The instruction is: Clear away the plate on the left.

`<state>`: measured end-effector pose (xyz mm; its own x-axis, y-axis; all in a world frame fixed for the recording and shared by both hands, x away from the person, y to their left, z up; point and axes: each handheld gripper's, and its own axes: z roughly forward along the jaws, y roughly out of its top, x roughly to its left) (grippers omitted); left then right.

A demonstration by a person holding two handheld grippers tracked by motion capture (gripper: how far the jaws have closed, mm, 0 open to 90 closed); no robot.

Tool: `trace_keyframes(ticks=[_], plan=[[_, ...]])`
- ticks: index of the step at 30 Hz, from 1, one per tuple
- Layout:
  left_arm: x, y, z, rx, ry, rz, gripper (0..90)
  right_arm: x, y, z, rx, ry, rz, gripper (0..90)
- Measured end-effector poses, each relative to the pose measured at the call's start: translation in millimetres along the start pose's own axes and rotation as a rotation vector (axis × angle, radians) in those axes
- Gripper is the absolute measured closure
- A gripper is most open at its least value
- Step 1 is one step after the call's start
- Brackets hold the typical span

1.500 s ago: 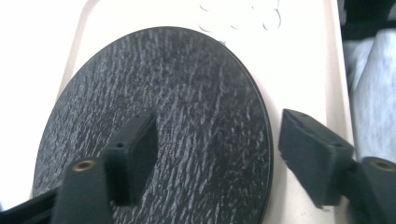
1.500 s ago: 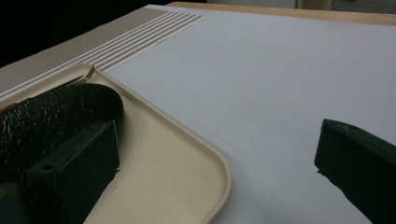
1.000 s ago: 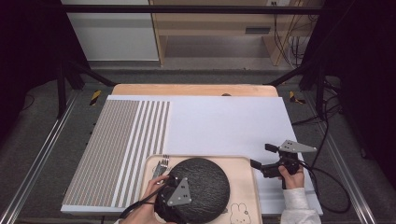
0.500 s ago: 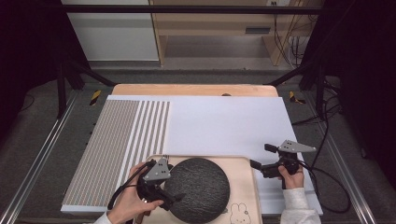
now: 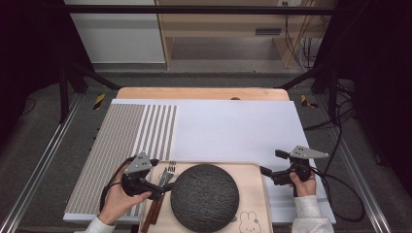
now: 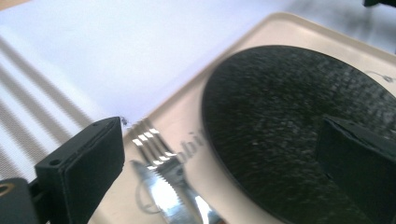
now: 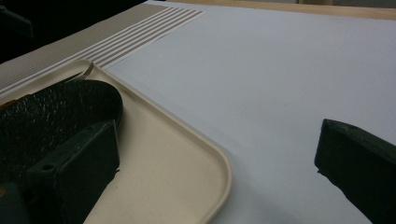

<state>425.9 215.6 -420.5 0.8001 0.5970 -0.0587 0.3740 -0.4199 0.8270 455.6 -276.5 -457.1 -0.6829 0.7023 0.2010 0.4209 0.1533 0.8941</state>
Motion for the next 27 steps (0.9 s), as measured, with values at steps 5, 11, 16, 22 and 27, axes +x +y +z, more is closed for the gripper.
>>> trace_keyframes(ticks=[5, 11, 16, 22, 27], plan=[[18.8, -10.6, -8.7, -0.024, 0.032, -0.053, 1.6, -0.1, -0.1, 0.1, 0.002, 0.002, 0.002, 0.3], [36.7, -24.2, -16.0, -0.052, 0.079, -0.09, 1.7, -0.3, -0.6, 0.4, 0.009, 0.004, 0.0, 0.3], [51.4, -34.7, -19.8, -0.081, 0.106, -0.113, 1.8, -0.6, -0.7, 0.3, 0.012, 0.008, -0.001, 0.3], [64.5, -45.4, -21.0, -0.11, 0.098, -0.11, 1.7, -0.8, -0.6, 0.2, 0.015, 0.007, 0.0, 0.3], [72.7, -49.8, -25.0, -0.139, 0.114, -0.109, 1.7, -1.0, -1.6, 1.3, 0.021, 0.008, 0.003, 0.3]])
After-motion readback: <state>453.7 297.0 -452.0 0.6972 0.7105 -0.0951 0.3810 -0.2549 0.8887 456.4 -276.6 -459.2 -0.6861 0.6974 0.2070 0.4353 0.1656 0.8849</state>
